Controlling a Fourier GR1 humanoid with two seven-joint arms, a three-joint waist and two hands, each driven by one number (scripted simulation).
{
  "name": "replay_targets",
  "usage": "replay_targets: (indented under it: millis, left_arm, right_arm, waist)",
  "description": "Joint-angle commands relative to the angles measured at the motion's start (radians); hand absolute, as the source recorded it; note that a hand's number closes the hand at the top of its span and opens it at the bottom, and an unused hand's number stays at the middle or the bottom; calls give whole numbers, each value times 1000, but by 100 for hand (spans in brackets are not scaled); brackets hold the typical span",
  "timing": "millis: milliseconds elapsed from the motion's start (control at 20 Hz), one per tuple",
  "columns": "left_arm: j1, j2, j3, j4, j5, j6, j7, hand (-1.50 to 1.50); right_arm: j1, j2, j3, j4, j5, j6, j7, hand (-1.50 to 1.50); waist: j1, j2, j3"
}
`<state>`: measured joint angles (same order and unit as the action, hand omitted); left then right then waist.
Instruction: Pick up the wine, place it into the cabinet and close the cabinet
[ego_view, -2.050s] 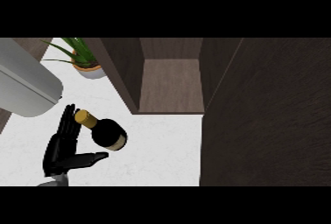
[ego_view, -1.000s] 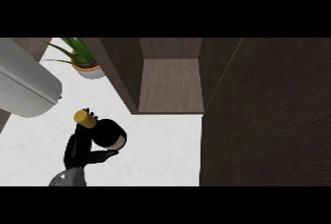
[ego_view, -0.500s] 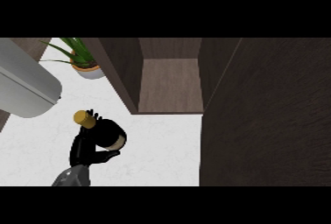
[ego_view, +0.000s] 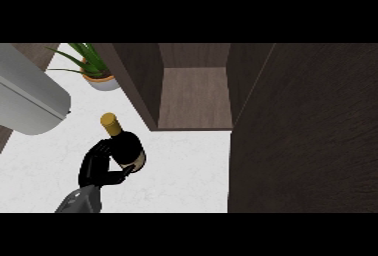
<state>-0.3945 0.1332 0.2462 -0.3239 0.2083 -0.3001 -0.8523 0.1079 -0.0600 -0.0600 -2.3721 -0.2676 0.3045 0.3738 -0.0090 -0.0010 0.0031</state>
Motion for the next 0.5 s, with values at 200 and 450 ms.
replay_targets:
  millis: [200, 450]
  left_arm:
    - [5, -28, -35, 27, -36, 17, -65, 150]
    - [211, -28, -80, -28, -64, -51, -166, 150]
  right_arm:
    - [-52, -35, -53, 25, -45, 5, 23, -150]
    - [-44, -19, -59, 45, -23, 1, -15, -150]
  waist:
    - [2, 2, -4]
    - [13, 1, -3]
